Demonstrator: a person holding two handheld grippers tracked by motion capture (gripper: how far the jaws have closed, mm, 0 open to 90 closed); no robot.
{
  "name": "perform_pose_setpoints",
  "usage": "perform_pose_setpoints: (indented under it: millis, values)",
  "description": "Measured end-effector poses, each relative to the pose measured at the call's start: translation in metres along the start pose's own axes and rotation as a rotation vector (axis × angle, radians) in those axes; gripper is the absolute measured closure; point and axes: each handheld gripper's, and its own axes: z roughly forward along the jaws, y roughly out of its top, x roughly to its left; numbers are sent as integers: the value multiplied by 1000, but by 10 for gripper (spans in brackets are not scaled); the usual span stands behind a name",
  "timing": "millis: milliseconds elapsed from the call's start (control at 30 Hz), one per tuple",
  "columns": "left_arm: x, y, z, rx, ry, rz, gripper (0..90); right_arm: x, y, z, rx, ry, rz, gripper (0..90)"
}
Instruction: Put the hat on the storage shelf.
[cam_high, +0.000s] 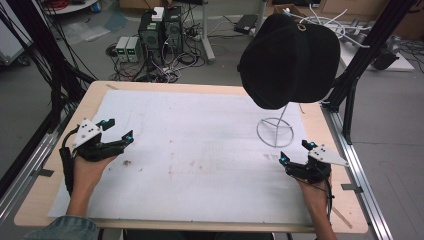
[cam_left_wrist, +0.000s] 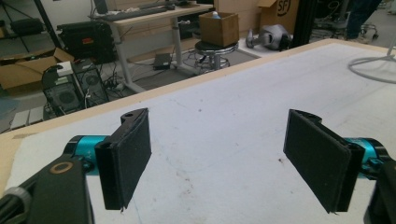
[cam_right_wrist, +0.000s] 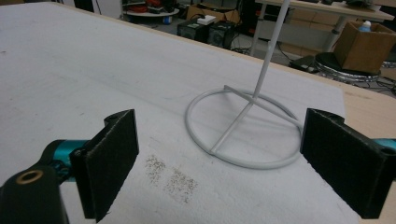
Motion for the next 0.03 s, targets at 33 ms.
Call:
perform_pose_setpoints:
  millis: [33]
  values:
    - [1, -2, 0, 7, 1, -4, 235, 0, 0, 0, 1, -1, 3, 108]
